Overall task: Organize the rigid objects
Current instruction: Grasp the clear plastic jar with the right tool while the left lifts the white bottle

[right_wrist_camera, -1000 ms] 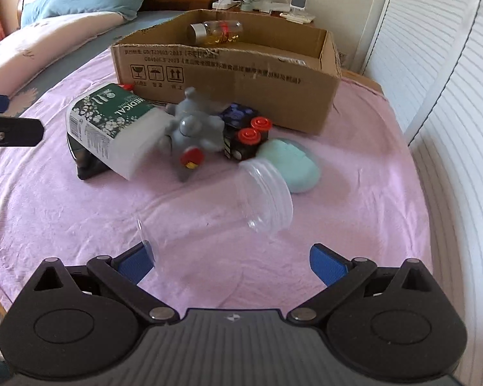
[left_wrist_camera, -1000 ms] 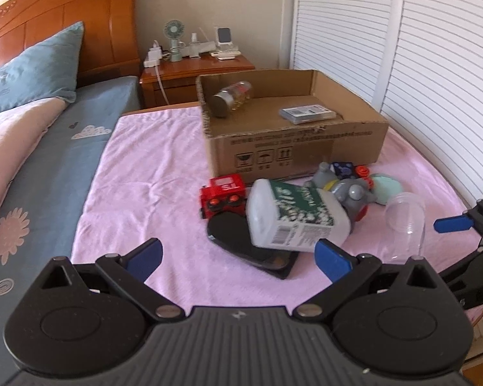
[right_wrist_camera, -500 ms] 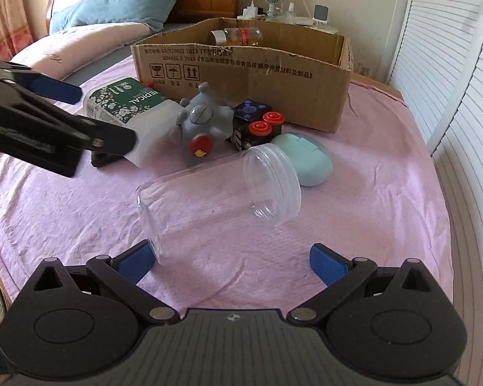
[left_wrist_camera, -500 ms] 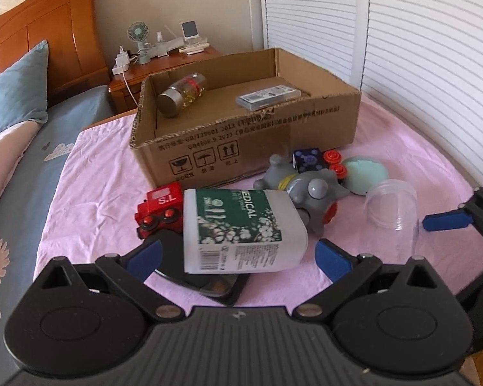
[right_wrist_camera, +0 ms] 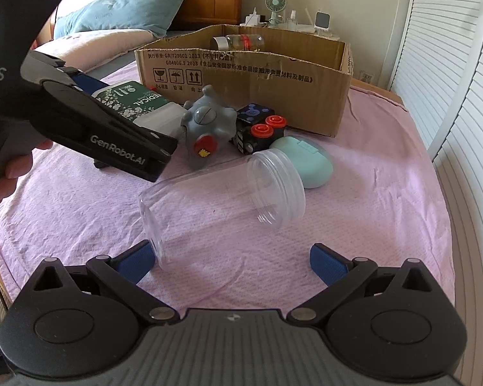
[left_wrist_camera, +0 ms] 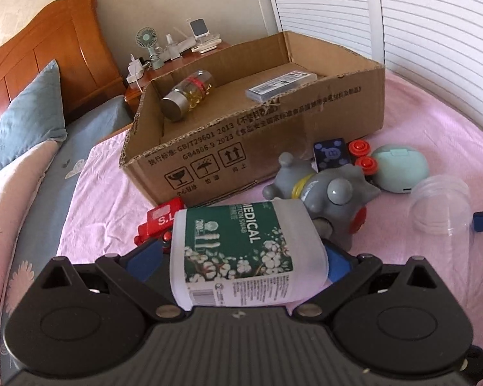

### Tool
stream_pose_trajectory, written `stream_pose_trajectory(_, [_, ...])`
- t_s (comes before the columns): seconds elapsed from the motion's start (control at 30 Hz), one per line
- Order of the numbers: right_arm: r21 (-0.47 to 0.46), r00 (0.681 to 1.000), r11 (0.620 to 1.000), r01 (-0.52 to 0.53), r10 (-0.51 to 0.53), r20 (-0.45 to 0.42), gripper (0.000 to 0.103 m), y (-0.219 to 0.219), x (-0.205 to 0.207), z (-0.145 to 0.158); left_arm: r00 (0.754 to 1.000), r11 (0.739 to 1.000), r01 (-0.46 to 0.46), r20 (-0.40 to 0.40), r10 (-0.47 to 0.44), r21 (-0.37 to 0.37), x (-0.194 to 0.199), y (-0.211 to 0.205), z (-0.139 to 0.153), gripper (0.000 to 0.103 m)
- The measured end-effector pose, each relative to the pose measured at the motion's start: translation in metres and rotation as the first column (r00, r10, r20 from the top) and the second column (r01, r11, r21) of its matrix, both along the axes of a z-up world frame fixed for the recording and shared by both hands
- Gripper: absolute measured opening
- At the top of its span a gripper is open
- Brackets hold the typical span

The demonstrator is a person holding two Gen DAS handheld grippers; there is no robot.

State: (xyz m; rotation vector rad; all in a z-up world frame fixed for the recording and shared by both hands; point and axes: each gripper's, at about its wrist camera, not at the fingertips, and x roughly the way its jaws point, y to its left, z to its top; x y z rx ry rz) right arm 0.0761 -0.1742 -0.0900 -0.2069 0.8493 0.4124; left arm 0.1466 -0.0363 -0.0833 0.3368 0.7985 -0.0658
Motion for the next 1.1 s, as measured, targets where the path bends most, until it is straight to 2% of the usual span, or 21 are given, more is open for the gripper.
stream_pose_trajectory(0.07, [0.000, 1.000, 1.000, 0.002, -0.002, 0.000, 0.103, 0.000, 0.000, 0.000, 1.000, 1.000, 0.013, 0.005, -0.013, 0.010, -0.002, -0.001, 0.000, 0.097])
stream_pose_trajectory(0.13, [-0.002, 1.000, 1.000, 0.006, -0.006, 0.000, 0.103, 0.001, -0.001, 0.000, 1.000, 1.000, 0.028, 0.004, -0.028, -0.006, -0.005, 0.002, 0.002, 0.084])
stream_pose_trajectory(0.43, [-0.001, 1.000, 1.000, 0.006, -0.006, 0.002, 0.103, 0.000, -0.002, 0.000, 0.992, 0.989, 0.120, -0.014, -0.122, -0.085, -0.040, 0.030, 0.016, 0.083])
stream_pose_trajectory(0.63, [-0.004, 1.000, 1.000, 0.008, -0.008, -0.003, 0.103, 0.000, -0.001, 0.000, 0.989, 0.982, 0.132, -0.050, -0.140, -0.138, -0.074, 0.058, 0.015, 0.083])
stream_pose_trajectory(0.8, [-0.010, 1.000, 1.000, 0.005, -0.005, -0.013, 0.103, 0.001, 0.000, 0.001, 0.990, 0.982, 0.099, -0.080, -0.113, -0.163, -0.084, 0.075, 0.006, 0.084])
stream_pose_trajectory(1.0, [-0.043, 0.999, 0.998, -0.037, 0.036, -0.022, 0.103, 0.004, 0.000, 0.006, 0.994, 0.986, 0.071, -0.075, -0.083, -0.153, -0.089, 0.077, 0.002, 0.094])
stream_pose_trajectory(1.1, [-0.047, 0.998, 0.997, -0.069, 0.069, -0.008, 0.103, 0.004, 0.003, 0.012, 0.994, 0.985, 0.062, -0.082, -0.076, -0.163, -0.089, 0.076, 0.001, 0.094])
